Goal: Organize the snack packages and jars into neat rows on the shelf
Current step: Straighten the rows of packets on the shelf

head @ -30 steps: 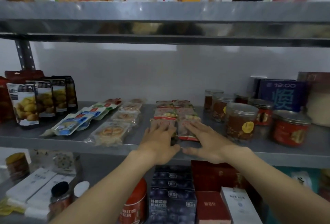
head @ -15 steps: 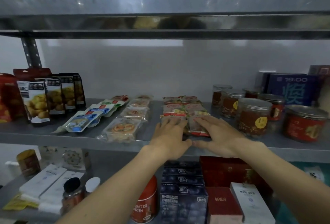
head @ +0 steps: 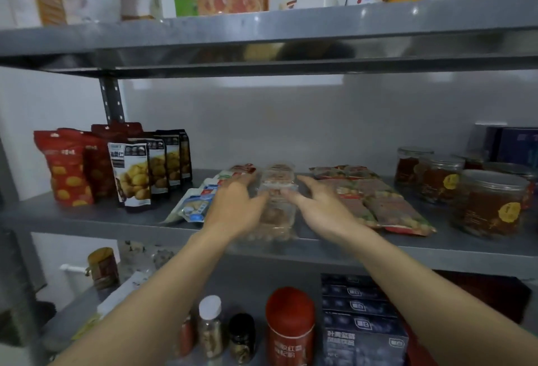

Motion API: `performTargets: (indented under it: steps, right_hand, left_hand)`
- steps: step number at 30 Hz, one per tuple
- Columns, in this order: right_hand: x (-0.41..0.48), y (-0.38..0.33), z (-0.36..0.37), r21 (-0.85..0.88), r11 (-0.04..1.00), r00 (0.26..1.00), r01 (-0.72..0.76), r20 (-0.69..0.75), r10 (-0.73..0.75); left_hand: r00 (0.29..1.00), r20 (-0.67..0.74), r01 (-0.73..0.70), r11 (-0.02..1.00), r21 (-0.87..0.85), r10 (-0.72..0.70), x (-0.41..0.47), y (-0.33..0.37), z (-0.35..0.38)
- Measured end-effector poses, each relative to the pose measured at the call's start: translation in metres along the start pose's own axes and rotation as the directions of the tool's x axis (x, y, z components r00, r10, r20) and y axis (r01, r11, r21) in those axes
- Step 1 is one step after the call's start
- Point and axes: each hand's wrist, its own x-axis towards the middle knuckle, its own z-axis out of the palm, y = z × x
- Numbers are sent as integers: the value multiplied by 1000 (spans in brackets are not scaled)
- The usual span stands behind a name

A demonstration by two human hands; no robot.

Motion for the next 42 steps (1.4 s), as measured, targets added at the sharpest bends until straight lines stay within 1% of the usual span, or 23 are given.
performTargets:
  steps: [2, 4, 8, 11, 14, 20, 24, 27, 31, 34, 36, 39, 42]
  right_hand:
    - [8, -8, 18, 100, 989, 992, -112, -47, 117]
    - [17, -13, 31, 166, 971, 977, -173, -98, 191]
    - [26, -15, 45, 285, 934, 945, -214, -182, 272]
    - [28, -12, 50, 335, 912, 935, -237, -177, 309]
    - [31, -9, 52, 373, 887, 926, -271, -152, 346]
    - [33, -5, 52, 324, 906, 927, -271, -164, 336]
    - [36, -1, 49, 321, 904, 928, -283, -145, 342]
    - [36, -1, 48, 281, 914, 934, -292, -121, 336]
    - [42, -13, 37, 139, 968, 969, -207, -108, 223]
    - [63, -18, 21, 97, 978, 972, -183, -129, 195]
    - [81, -14, 14, 97, 977, 970, -190, -138, 202]
    - [111, 1, 12, 86, 963, 959, -257, -99, 265]
    - [132, 12, 15, 29, 950, 948, -311, -66, 312]
  left_hand:
    - [991, 83, 111, 986, -127, -101, 7, -13, -7]
    - [977, 160, 174, 957, -230, -139, 12, -22, -7]
    - [950, 274, 240, 915, -325, -151, 24, -29, 2]
    - [919, 375, 294, 848, -441, -123, 26, -25, 8]
    - [898, 432, 308, 820, -482, -84, 27, -25, 14]
    - [895, 442, 325, 772, -546, -65, 28, -24, 22]
    - [898, 438, 315, 767, -560, -49, 30, -21, 26]
    - [898, 437, 315, 770, -554, -53, 31, -22, 24]
    - [914, 399, 298, 784, -545, -69, 44, -24, 15]
    - [935, 334, 282, 812, -511, -115, 61, -22, 8]
    - [936, 322, 297, 808, -509, -141, 75, -18, 8]
    - [920, 339, 350, 802, -484, -196, 97, -17, 17]
    - [883, 400, 437, 743, -508, -246, 116, -20, 31]
